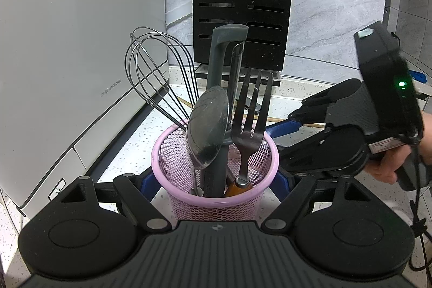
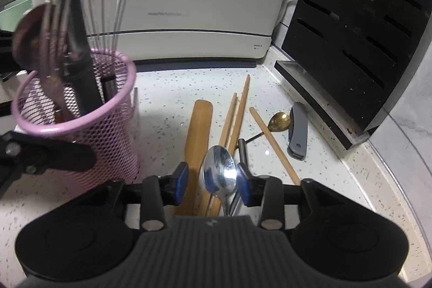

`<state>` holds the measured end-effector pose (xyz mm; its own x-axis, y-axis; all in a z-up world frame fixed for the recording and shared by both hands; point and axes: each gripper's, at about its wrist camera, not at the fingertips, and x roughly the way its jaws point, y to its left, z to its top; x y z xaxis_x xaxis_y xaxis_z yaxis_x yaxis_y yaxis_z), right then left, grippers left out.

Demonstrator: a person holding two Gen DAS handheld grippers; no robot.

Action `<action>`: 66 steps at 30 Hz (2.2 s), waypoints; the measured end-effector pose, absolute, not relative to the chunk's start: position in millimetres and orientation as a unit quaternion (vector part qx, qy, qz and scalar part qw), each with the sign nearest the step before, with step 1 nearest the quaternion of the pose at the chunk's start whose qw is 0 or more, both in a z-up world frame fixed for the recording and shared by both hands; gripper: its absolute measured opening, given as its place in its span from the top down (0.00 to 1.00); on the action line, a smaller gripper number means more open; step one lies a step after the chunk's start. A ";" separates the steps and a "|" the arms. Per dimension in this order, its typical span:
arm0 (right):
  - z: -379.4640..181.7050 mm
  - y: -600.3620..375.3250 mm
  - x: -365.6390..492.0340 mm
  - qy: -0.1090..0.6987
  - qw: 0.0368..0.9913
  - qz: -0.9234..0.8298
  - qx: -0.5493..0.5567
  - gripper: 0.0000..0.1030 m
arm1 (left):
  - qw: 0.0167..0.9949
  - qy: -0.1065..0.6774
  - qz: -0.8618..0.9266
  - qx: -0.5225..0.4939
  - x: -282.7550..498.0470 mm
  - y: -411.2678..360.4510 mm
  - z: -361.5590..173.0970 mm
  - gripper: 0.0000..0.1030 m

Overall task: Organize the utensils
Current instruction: 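Lift the silver spoon with the right gripper and carry it over the pink cup, then lower the silver spoon into the pink cup and open the right gripper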

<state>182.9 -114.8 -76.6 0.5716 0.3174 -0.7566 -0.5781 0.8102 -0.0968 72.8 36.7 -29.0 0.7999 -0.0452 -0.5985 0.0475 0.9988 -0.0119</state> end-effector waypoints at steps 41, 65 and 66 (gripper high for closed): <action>-26.2 -160.5 181.5 0.392 0.882 0.257 0.037 1.00 | 0.949 0.315 -0.025 0.001 71.7 37.5 -27.6 0.10; 7.4 -152.6 162.1 0.179 0.896 0.304 0.269 1.00 | 0.949 0.315 -0.025 0.002 71.3 38.0 -27.2 0.10; 6.4 -149.6 164.2 0.182 0.896 0.307 0.266 1.00 | 0.949 0.315 -0.025 0.001 71.1 38.2 -27.3 0.10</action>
